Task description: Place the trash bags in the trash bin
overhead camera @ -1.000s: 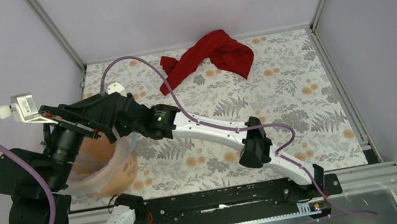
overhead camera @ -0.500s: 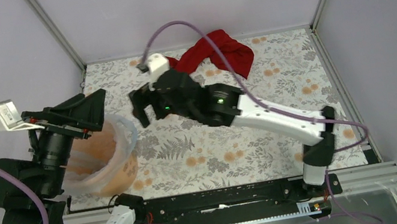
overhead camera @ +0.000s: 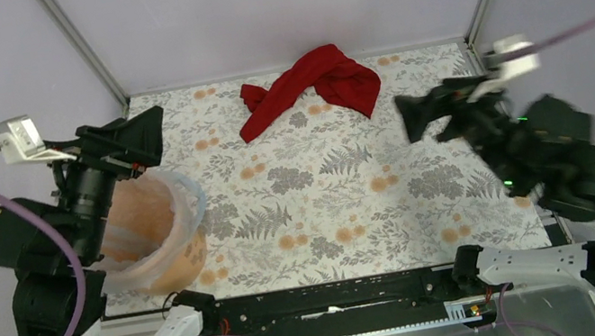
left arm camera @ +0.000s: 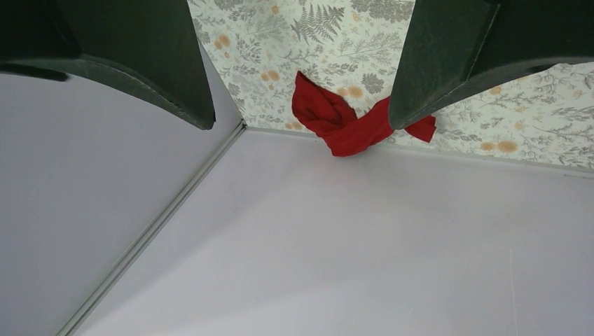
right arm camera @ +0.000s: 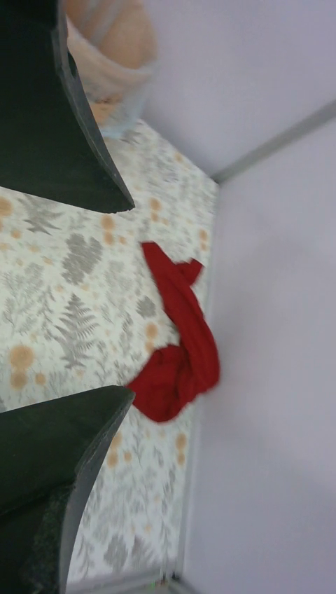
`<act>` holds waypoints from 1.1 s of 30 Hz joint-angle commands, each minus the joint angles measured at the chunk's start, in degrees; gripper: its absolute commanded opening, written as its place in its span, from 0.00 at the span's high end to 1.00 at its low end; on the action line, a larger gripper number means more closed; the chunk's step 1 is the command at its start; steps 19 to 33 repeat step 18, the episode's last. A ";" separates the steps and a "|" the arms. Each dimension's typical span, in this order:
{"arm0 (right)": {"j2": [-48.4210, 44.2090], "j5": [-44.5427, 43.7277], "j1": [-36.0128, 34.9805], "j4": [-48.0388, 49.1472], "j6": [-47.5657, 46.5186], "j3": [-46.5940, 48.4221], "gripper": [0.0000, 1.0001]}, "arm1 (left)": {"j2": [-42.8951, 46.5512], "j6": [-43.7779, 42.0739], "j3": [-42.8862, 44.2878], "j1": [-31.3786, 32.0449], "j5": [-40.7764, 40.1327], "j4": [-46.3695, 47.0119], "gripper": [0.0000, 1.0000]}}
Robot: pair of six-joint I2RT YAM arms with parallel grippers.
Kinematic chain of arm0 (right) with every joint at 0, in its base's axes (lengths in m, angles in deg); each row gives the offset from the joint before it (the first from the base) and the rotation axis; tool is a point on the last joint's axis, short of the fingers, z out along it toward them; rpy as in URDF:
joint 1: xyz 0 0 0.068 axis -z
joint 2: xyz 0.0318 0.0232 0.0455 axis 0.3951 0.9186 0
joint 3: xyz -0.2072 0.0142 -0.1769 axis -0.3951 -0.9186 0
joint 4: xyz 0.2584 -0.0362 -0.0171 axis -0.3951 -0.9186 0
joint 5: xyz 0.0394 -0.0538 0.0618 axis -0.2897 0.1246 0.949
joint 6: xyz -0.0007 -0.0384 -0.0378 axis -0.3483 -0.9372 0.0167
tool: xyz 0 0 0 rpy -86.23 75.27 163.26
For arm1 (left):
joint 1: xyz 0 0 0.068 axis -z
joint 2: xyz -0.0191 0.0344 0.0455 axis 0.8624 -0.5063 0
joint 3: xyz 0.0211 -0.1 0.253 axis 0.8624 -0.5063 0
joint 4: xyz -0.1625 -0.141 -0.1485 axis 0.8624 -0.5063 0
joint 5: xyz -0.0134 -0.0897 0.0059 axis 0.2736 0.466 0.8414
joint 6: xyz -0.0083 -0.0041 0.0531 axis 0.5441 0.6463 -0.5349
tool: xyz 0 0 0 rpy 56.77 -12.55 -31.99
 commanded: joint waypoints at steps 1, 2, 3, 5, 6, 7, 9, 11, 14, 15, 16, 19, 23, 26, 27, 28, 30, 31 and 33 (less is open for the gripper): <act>-3.02 -12.90 -0.21 -6.46 -5.70 1.82 0.00 | -1.98 -1.25 0.46 0.15 0.34 3.53 0.01; -4.16 -13.24 -0.22 -6.55 -5.81 1.26 0.00 | -2.24 -1.34 0.65 0.15 0.02 3.03 0.01; -5.60 -13.06 -0.20 -5.64 -6.00 -0.11 0.00 | -2.45 -1.45 0.90 0.15 -0.26 2.41 0.01; -8.73 -11.41 -0.20 -2.98 -6.53 -2.86 0.00 | -2.76 -1.88 1.20 0.13 -0.74 1.39 0.01; -10.30 -10.87 -0.22 -1.34 -7.40 -4.34 0.00 | -2.67 -2.00 1.15 0.10 -1.04 0.97 0.01; -11.48 -10.87 -0.22 -0.34 -8.54 -5.30 0.00 | -2.59 -2.01 1.14 0.14 -1.20 0.60 0.01; -12.75 -12.06 -0.23 0.21 -9.08 -5.67 0.00 | -2.59 -1.93 1.28 0.15 -1.35 -0.12 0.01; -13.59 -12.69 -0.16 0.13 -9.15 -5.59 0.00 | -2.87 -1.88 1.88 0.14 -1.41 -1.03 0.01; -15.21 -13.27 -0.23 1.98 -10.65 -7.35 0.00 | -2.75 -1.52 2.01 0.15 -1.83 -1.85 0.01; -15.21 -13.96 -0.22 2.35 -11.35 -7.89 0.00 | -2.57 -1.37 1.74 0.12 -2.07 -1.87 0.01; -14.67 -15.01 -0.22 1.56 -11.27 -7.53 0.00 | -2.50 -1.31 1.47 0.15 -2.27 -1.85 0.01; -14.22 -15.91 -0.22 0.20 -10.09 -6.87 0.00 | -2.55 -1.43 1.40 0.15 -2.24 -1.94 0.01; -14.22 -15.91 -0.22 0.20 -10.09 -6.87 0.00 | -2.55 -1.43 1.40 0.15 -2.24 -1.94 0.01; -14.22 -15.91 -0.22 0.20 -10.09 -6.87 0.00 | -2.55 -1.43 1.40 0.15 -2.24 -1.94 0.01; -14.22 -15.91 -0.22 0.20 -10.09 -6.87 0.00 | -2.55 -1.43 1.40 0.15 -2.24 -1.94 0.01; -14.22 -15.91 -0.22 0.20 -10.09 -6.87 0.00 | -2.55 -1.43 1.40 0.15 -2.24 -1.94 0.01; -14.22 -15.91 -0.22 0.20 -10.09 -6.87 0.00 | -2.55 -1.43 1.40 0.15 -2.24 -1.94 0.01; -14.22 -15.91 -0.22 0.20 -10.09 -6.87 0.00 | -2.55 -1.43 1.40 0.15 -2.24 -1.94 0.01; -14.22 -15.91 -0.22 0.20 -10.09 -6.87 0.00 | -2.55 -1.43 1.40 0.15 -2.24 -1.94 0.01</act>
